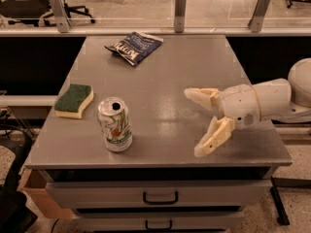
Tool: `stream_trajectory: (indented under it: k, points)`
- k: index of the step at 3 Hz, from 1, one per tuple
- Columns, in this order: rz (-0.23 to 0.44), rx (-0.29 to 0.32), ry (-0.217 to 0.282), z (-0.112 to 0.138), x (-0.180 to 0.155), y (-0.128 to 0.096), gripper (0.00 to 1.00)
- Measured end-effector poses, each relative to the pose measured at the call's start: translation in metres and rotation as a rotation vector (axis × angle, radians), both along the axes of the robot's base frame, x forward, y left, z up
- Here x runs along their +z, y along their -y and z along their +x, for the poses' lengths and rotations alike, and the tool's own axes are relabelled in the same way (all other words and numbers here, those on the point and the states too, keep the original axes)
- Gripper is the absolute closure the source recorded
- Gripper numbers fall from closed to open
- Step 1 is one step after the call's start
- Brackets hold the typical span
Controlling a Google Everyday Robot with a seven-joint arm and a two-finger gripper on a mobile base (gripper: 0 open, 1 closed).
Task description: Move 7up can near blue chip bag
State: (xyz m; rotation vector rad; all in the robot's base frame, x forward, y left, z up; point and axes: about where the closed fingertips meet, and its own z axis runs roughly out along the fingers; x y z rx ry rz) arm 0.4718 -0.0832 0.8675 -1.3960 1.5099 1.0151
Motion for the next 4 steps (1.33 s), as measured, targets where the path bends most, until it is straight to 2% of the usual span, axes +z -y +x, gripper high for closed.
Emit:
stream_trajectory:
  k: [1,2,3,4]
  points:
    - [0.094,0.02,0.026,0.003,0.0,-0.026,0.0]
    - [0.224,0.068,0.054,0.008,0.006,-0.071,0.0]
    - [0.286,0.119,0.089,0.007,0.019,-0.108,0.0]
    - [0.277,0.15,0.121,-0.006,0.033,-0.133,0.0]
